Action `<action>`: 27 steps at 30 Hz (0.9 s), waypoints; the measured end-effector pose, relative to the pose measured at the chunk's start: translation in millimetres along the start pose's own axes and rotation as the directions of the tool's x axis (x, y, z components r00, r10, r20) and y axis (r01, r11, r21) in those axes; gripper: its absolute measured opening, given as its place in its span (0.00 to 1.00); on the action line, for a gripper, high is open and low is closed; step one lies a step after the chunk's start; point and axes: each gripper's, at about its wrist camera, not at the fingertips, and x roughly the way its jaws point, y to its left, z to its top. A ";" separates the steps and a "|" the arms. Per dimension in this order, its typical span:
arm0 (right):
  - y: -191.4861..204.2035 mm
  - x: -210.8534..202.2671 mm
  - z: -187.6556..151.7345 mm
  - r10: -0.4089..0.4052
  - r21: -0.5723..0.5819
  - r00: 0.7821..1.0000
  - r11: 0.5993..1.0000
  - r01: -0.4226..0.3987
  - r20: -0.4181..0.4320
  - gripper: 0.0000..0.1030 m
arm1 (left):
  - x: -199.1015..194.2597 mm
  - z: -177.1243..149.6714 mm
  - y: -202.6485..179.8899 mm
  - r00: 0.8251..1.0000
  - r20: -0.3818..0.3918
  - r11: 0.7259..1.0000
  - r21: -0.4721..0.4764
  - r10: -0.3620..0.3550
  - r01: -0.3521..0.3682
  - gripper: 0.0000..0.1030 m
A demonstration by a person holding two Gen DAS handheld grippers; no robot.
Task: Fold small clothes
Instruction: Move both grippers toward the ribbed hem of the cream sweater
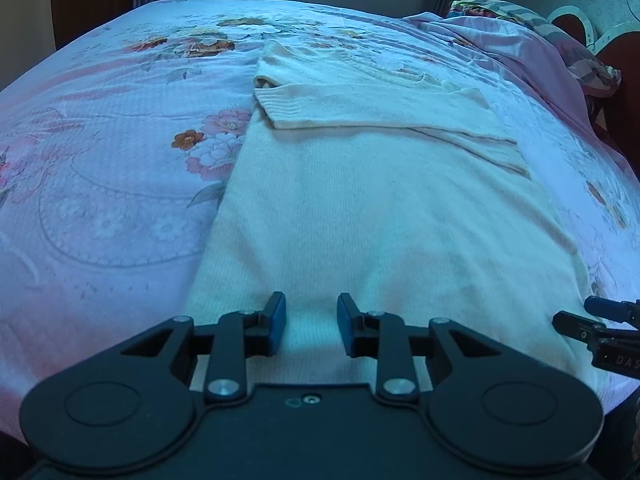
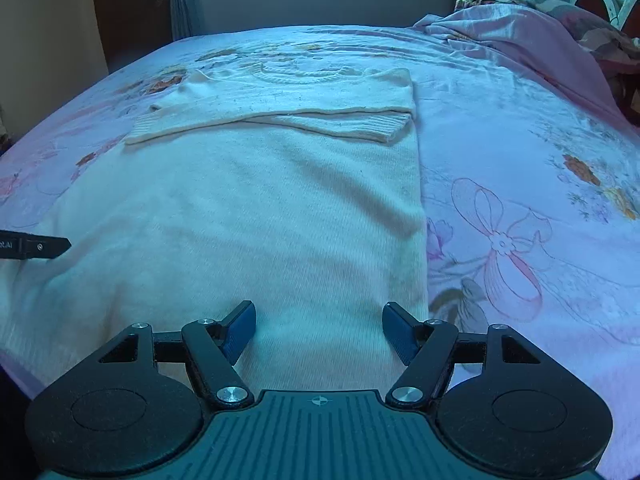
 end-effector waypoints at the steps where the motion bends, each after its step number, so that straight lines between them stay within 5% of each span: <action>1: -1.0 -3.9 -3.4 0.005 0.010 1.000 1.000 -0.005 -0.004 0.68 | -2.8 -3.2 0.1 1.000 -0.001 1.000 0.002 0.000 0.000 0.26; 27: -17.1 -31.7 -32.7 -0.018 0.102 0.998 0.994 0.025 -0.065 0.68 | -34.6 -21.2 11.6 0.999 -0.009 0.996 -0.077 0.041 -0.042 0.35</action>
